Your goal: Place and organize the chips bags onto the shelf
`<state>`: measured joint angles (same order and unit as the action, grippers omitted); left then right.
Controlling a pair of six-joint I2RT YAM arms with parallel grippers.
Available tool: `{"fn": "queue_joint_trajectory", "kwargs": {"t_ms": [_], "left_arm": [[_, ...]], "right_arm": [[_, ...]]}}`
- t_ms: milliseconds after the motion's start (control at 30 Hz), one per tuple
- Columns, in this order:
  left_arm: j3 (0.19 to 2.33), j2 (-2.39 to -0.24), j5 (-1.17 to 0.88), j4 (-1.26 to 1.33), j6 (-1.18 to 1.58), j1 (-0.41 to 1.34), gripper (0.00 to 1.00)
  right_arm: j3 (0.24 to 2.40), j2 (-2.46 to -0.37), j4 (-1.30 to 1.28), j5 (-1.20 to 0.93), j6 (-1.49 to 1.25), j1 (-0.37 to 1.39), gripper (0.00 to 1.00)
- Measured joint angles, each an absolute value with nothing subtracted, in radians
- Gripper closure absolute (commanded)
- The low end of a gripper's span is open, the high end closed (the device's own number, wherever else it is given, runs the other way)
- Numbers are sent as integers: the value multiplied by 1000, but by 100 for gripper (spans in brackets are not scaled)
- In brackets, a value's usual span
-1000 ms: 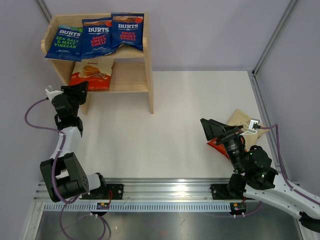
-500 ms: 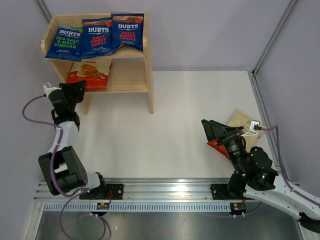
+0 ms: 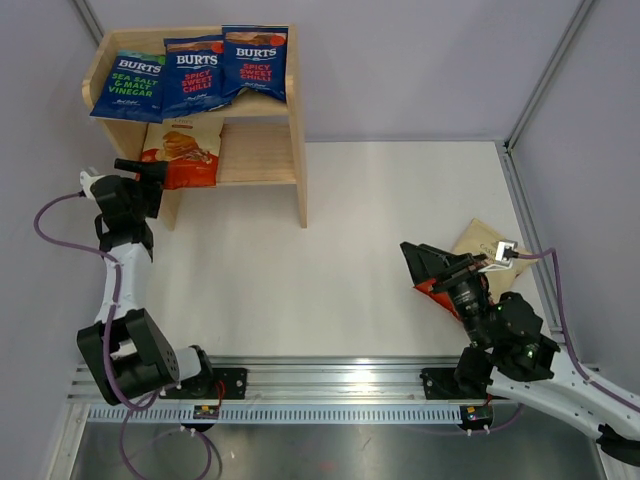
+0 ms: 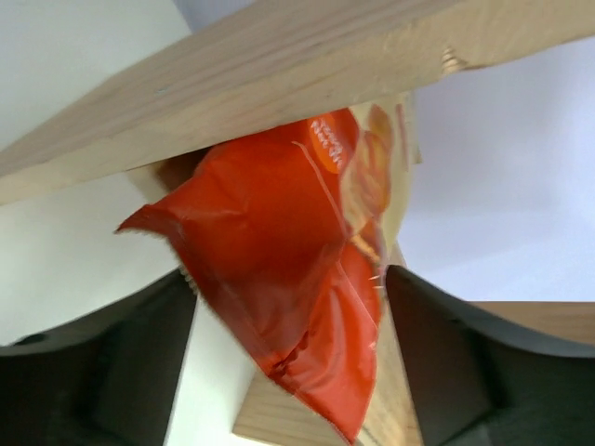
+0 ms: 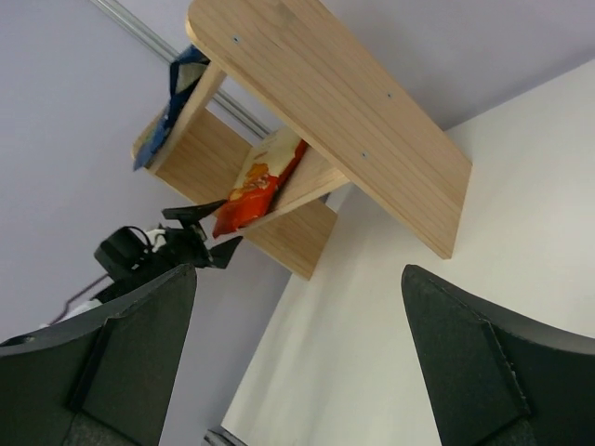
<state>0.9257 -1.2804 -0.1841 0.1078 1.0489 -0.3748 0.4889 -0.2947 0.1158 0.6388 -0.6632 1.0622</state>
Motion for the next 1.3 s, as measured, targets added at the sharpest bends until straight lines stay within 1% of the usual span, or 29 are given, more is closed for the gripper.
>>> {"fn": "queue_joint_trajectory", "kwargs": {"t_ms": [33, 67, 233, 367, 400, 467, 533, 600, 733, 867, 967, 1067, 1200, 1300], "left_arm": [[929, -1270, -171, 74, 1039, -376, 4], [929, -1263, -162, 52, 1033, -376, 2], [930, -1223, -125, -79, 1000, -379, 1], [934, -1157, -94, -176, 973, -380, 1], [936, -1135, -83, -200, 965, -381, 1], [945, -1090, -65, -247, 946, -381, 1], [965, -1039, -48, -296, 922, -383, 1], [990, -990, -38, -336, 892, -385, 1], [1035, -902, -46, -403, 817, -387, 1], [1083, -872, -158, -463, 696, -368, 1], [1085, -871, -209, -511, 600, -280, 1], [1041, -856, -218, -558, 528, -108, 1], [981, -835, -178, -640, 469, 182, 1], [948, -810, -156, -682, 448, 312, 1]], "right_arm": [[502, -307, 86, 645, -663, 1062, 0], [525, -330, 46, 649, -662, 1062, 1], [736, -556, -160, 672, -636, 1062, 1], [883, -752, -279, 630, -609, 1026, 1], [905, -801, -303, 578, -605, 979, 1], [923, -888, -329, 458, -598, 830, 1], [918, -974, -358, 366, -597, 687, 0], [898, -1038, -388, 301, -598, 580, 0], [836, -1052, -430, 223, -606, 411, 1], [757, -987, -443, 216, -647, 178, 0], [702, -911, -456, 225, -683, 31, 0], [667, -835, -493, 265, -719, -70, 1], [641, -839, -507, 297, -749, -224, 1], [585, -874, -498, 284, -756, -377, 1]]}}
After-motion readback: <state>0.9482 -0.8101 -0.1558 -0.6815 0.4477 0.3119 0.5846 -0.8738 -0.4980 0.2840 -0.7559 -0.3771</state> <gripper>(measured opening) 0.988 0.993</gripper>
